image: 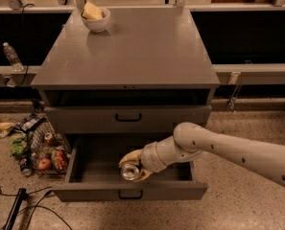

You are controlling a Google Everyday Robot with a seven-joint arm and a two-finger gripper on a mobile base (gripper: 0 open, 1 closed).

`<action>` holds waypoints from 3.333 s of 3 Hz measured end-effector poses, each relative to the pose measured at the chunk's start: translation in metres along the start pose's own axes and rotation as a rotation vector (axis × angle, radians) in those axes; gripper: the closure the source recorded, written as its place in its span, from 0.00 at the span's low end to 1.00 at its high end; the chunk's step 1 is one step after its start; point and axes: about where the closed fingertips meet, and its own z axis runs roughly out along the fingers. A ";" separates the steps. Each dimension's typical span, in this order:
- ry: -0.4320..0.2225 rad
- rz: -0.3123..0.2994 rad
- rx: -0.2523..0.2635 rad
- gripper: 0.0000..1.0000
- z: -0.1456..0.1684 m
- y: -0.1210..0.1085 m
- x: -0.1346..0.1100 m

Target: Place green can into middle drawer

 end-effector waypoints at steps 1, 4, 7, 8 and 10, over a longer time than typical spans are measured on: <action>0.102 -0.049 -0.029 1.00 0.001 0.007 0.009; 0.361 -0.154 -0.183 0.98 0.005 0.024 0.061; 0.349 -0.161 -0.332 0.30 0.033 0.055 0.083; 0.365 -0.146 -0.331 0.01 0.031 0.055 0.084; 0.299 -0.125 -0.287 0.00 -0.006 0.046 0.060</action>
Offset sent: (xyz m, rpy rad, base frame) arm 0.0285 -0.0253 -0.0154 -0.2319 -0.3146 -0.1770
